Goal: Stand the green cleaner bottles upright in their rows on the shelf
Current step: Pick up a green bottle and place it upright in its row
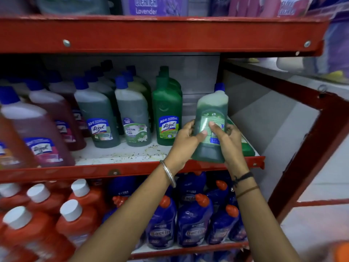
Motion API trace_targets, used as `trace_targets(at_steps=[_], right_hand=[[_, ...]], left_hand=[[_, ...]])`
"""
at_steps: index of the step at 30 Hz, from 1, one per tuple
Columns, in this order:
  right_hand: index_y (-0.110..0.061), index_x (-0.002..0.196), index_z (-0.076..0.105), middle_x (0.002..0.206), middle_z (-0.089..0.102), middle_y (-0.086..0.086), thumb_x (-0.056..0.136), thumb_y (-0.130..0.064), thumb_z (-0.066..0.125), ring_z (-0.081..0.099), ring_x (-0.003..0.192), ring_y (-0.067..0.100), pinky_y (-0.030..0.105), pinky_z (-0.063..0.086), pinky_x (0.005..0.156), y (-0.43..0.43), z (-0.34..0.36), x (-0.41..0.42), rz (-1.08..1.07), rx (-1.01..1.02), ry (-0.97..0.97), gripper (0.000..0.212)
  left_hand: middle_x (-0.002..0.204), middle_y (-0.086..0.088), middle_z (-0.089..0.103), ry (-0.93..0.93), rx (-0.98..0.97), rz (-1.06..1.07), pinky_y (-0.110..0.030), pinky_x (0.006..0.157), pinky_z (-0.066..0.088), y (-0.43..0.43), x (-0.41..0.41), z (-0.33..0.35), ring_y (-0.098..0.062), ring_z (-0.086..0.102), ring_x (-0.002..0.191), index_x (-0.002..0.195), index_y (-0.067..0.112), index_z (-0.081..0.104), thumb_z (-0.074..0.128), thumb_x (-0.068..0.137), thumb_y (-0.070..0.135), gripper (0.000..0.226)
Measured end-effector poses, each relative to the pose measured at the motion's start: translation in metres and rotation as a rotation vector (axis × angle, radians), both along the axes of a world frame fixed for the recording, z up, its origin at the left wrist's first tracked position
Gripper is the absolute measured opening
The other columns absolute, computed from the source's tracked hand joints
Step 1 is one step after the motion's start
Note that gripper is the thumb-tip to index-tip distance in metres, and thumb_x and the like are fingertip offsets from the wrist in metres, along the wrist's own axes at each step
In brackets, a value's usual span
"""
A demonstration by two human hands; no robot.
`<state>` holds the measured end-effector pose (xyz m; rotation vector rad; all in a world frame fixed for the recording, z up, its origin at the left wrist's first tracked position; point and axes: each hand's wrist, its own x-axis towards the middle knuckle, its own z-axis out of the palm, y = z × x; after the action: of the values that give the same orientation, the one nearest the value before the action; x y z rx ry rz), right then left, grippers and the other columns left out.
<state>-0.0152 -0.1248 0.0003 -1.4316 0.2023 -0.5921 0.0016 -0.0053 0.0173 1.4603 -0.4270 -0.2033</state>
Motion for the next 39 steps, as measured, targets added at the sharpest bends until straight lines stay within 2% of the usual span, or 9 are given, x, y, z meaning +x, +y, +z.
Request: trace_targets(at_steps=[2, 5, 9, 15, 20, 28, 32, 35, 39], right_hand=[[-0.003, 0.108, 0.06, 0.105, 0.072, 0.015, 0.07, -0.035, 0.075, 0.07, 0.093, 0.03, 0.045, 0.058, 0.083, 0.022, -0.004, -0.008, 0.018, 0.024, -0.038, 0.051], [-0.006, 0.105, 0.058, 0.096, 0.071, 0.006, 0.079, -0.018, 0.072, 0.071, 0.082, 0.013, 0.028, 0.057, 0.069, 0.058, -0.006, -0.013, 0.062, -0.012, -0.077, 0.032], [-0.009, 0.108, 0.053, 0.094, 0.068, -0.003, 0.077, -0.011, 0.072, 0.069, 0.079, 0.004, 0.017, 0.055, 0.068, 0.105, 0.002, -0.008, 0.149, -0.089, -0.116, 0.036], [-0.014, 0.118, 0.044, 0.113, 0.061, -0.002, 0.072, -0.011, 0.077, 0.062, 0.102, 0.007, 0.025, 0.052, 0.09, 0.177, 0.014, 0.015, 0.27, -0.303, -0.152, 0.057], [-0.013, 0.126, 0.04, 0.126, 0.059, 0.007, 0.07, -0.019, 0.079, 0.06, 0.113, 0.018, 0.033, 0.051, 0.095, 0.23, 0.009, 0.052, 0.362, -0.351, -0.092, 0.068], [-0.016, 0.113, 0.041, 0.115, 0.061, 0.004, 0.072, -0.001, 0.074, 0.06, 0.11, 0.023, 0.034, 0.052, 0.095, 0.25, -0.022, 0.078, 0.41, -0.229, -0.045, 0.055], [-0.029, 0.109, 0.044, 0.12, 0.059, 0.009, 0.068, -0.031, 0.078, 0.059, 0.112, 0.025, 0.043, 0.051, 0.097, 0.253, -0.026, 0.082, 0.325, -0.294, -0.049, 0.054], [-0.023, 0.118, 0.049, 0.119, 0.058, 0.01, 0.065, -0.058, 0.07, 0.062, 0.104, 0.019, 0.043, 0.054, 0.091, 0.255, -0.025, 0.084, 0.259, -0.429, -0.049, 0.067], [-0.027, 0.115, 0.058, 0.115, 0.054, 0.004, 0.059, -0.076, 0.061, 0.049, 0.101, 0.001, 0.019, 0.048, 0.085, 0.27, -0.016, 0.085, 0.184, -0.624, 0.007, 0.074]], left_hand=[[0.112, -0.005, 0.062, -0.071, 0.037, -0.029, -0.028, 0.085, 0.053, 0.025, -0.005, 0.001, -0.019, 0.062, 0.098, 0.118, 0.019, 0.05, 0.056, 0.087, 0.002, 0.036], [0.107, 0.003, 0.062, -0.159, 0.089, 0.019, -0.028, 0.085, 0.052, 0.064, -0.007, -0.002, -0.016, 0.061, 0.099, 0.113, 0.03, 0.049, 0.056, 0.085, -0.002, 0.044], [0.127, -0.002, 0.058, -0.294, 0.2, 0.175, -0.042, 0.101, 0.046, 0.118, -0.007, -0.009, -0.017, 0.056, 0.116, 0.131, 0.022, 0.043, 0.058, 0.079, 0.015, 0.055], [0.134, -0.002, 0.054, -0.441, 0.307, 0.443, -0.046, 0.099, 0.045, 0.193, 0.007, -0.018, -0.019, 0.051, 0.122, 0.135, 0.031, 0.031, 0.054, 0.08, 0.011, 0.062], [0.135, -0.006, 0.053, -0.442, 0.38, 0.586, -0.047, 0.095, 0.046, 0.242, 0.026, -0.023, -0.025, 0.051, 0.121, 0.136, 0.025, 0.029, 0.051, 0.081, 0.0, 0.063], [0.14, -0.012, 0.045, -0.411, 0.391, 0.638, -0.046, 0.105, 0.038, 0.258, 0.043, -0.054, -0.029, 0.042, 0.128, 0.139, 0.013, 0.029, 0.051, 0.085, 0.006, 0.059], [0.136, -0.01, 0.047, -0.402, 0.431, 0.622, -0.044, 0.099, 0.044, 0.264, 0.05, -0.056, -0.026, 0.047, 0.123, 0.137, 0.012, 0.032, 0.056, 0.084, 0.019, 0.058], [0.126, -0.009, 0.053, -0.453, 0.492, 0.697, -0.041, 0.086, 0.05, 0.263, 0.045, -0.055, -0.026, 0.054, 0.112, 0.127, 0.012, 0.038, 0.063, 0.081, 0.024, 0.054], [0.11, -0.013, 0.052, -0.578, 0.521, 0.765, -0.033, 0.07, 0.045, 0.256, 0.031, -0.058, -0.029, 0.056, 0.1, 0.112, 0.008, 0.042, 0.057, 0.081, 0.021, 0.037]])
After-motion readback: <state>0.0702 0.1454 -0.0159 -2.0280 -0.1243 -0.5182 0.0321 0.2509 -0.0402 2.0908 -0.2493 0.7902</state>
